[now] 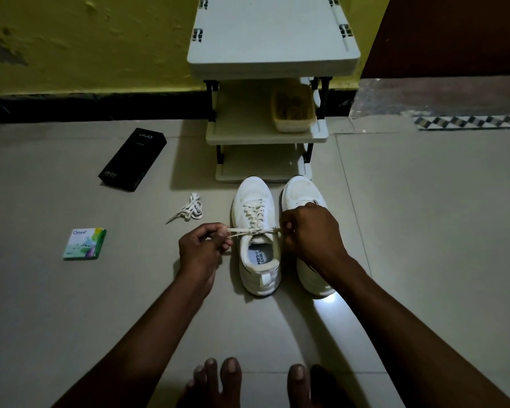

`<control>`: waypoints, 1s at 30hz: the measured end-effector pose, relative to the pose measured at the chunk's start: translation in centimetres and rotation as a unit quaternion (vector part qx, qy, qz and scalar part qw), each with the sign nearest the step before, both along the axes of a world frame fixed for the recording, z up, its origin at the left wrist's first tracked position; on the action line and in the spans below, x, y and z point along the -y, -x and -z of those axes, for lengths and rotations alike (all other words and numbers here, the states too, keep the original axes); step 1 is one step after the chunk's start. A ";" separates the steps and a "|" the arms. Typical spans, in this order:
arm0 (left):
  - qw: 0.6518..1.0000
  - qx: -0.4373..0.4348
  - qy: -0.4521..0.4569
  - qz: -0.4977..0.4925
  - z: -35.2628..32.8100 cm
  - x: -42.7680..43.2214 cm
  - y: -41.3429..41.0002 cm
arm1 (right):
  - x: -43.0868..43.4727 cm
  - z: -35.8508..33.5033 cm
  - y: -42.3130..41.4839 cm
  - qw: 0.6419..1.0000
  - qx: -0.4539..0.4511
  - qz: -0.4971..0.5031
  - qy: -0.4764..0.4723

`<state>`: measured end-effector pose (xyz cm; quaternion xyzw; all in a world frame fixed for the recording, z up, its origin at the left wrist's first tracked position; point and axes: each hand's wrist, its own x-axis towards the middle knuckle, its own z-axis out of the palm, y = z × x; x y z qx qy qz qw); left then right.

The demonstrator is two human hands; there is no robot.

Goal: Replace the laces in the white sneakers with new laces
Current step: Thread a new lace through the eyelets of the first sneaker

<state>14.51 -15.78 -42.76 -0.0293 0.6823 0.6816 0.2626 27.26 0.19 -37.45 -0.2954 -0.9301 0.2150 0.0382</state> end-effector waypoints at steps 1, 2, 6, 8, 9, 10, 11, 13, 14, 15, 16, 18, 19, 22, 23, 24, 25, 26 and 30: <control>1.000 0.012 -0.007 -0.005 0.1 0.1 0.0 | 0.0 0.0 0.0 1.000 -0.001 -0.001 0.000; 1.000 0.022 -0.014 -0.009 0.1 0.1 0.0 | 0.0 0.0 0.0 1.000 -0.001 -0.002 -0.001; 0.998 0.043 -0.034 -0.009 0.2 0.1 0.0 | 0.0 -0.2 0.1 1.000 0.005 -0.005 -0.004; 0.999 0.041 -0.033 -0.008 0.2 0.2 0.0 | 0.1 -0.2 0.1 1.000 0.005 -0.005 -0.006; 0.999 0.039 -0.032 -0.006 0.2 0.2 0.1 | 0.1 -0.2 0.1 1.000 0.005 -0.004 -0.007; 0.999 0.039 -0.032 -0.005 0.2 0.2 0.1 | 0.1 -0.2 0.1 1.000 0.005 -0.003 -0.006; 0.999 0.039 -0.032 -0.004 0.2 0.2 0.1 | 0.1 -0.1 0.1 1.000 0.004 -0.003 -0.005; 0.999 0.041 -0.029 -0.006 0.2 0.2 0.1 | 0.1 -0.1 0.1 1.000 0.002 -0.001 -0.001; 0.999 0.041 -0.027 -0.006 0.2 0.2 0.1 | 0.1 0.0 0.1 1.000 0.003 -0.001 0.000; 0.999 0.041 -0.025 -0.006 0.1 0.1 0.0 | 0.1 0.0 0.1 1.000 0.003 -0.002 -0.002; 0.999 0.040 -0.024 -0.005 0.1 0.1 0.0 | 0.1 0.0 0.1 1.000 0.003 -0.003 -0.003; 0.999 0.037 -0.018 -0.001 0.1 0.1 0.0 | 0.0 0.1 0.1 1.000 0.004 -0.007 -0.003; 0.999 0.030 -0.011 0.004 0.2 0.2 0.1 | 0.0 0.2 0.1 1.000 0.005 -0.011 -0.002; 0.999 -0.020 0.021 0.033 0.2 0.3 0.1 | -0.3 0.7 0.1 0.999 -0.011 -0.029 0.008; 0.998 -0.040 0.030 0.042 0.1 0.4 0.1 | -0.4 0.9 0.0 0.999 -0.013 -0.037 0.012; 0.996 -0.058 0.037 0.049 0.0 0.4 0.0 | -0.5 1.1 -0.1 0.999 -0.012 -0.043 0.015; 0.995 -0.073 0.042 0.054 -0.1 0.5 0.0 | -0.4 1.3 -0.1 0.999 -0.012 -0.044 0.017; 0.994 -0.085 0.047 0.058 -0.2 0.5 0.0 | -0.4 1.5 -0.2 0.999 -0.013 -0.041 0.017; 0.991 -0.104 0.057 0.067 -0.2 0.4 -0.2 | 0.1 1.6 -0.2 0.999 0.000 -0.040 0.002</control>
